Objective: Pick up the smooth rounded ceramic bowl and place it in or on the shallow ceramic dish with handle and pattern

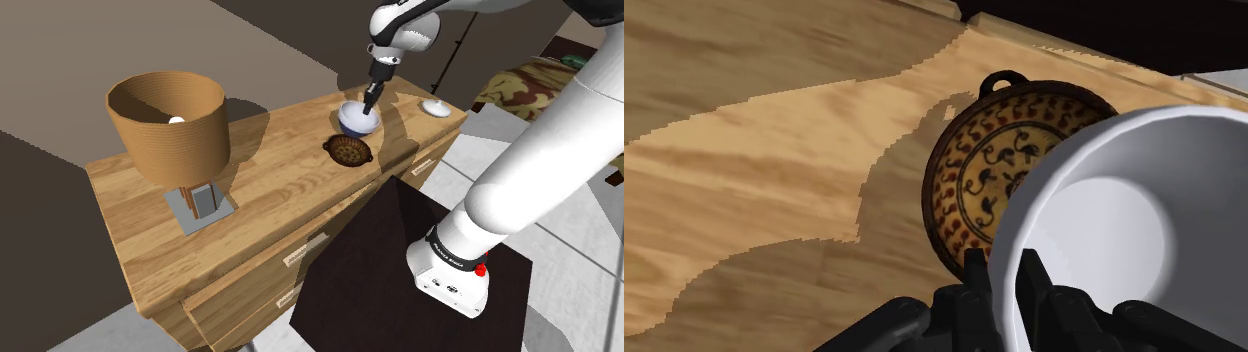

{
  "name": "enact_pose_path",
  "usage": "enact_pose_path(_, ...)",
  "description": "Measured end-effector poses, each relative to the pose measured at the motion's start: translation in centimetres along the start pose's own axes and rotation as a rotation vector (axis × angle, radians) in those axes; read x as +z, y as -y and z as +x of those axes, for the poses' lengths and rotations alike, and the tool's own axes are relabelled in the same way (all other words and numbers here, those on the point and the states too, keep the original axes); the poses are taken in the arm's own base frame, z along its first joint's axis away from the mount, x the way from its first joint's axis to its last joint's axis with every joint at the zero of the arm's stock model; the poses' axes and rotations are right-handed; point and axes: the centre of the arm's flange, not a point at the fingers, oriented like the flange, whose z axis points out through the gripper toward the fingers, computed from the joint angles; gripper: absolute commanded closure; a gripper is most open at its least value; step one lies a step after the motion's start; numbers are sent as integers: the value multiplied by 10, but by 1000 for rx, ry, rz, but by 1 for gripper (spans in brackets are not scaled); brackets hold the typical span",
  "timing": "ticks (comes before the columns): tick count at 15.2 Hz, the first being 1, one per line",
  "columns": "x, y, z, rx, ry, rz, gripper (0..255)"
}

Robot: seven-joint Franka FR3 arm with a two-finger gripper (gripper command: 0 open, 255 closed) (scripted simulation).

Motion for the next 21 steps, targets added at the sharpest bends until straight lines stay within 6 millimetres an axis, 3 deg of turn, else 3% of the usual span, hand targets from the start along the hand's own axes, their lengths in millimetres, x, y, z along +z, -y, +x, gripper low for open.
enact_pose_path(12,64,-9,2,0,0,0,255)
enact_pose_path(19,71,-9,2,0,0,0,255)
enact_pose_path(20,71,-9,2,0,0,0,0)
enact_pose_path(21,71,-9,2,0,0,0,0)
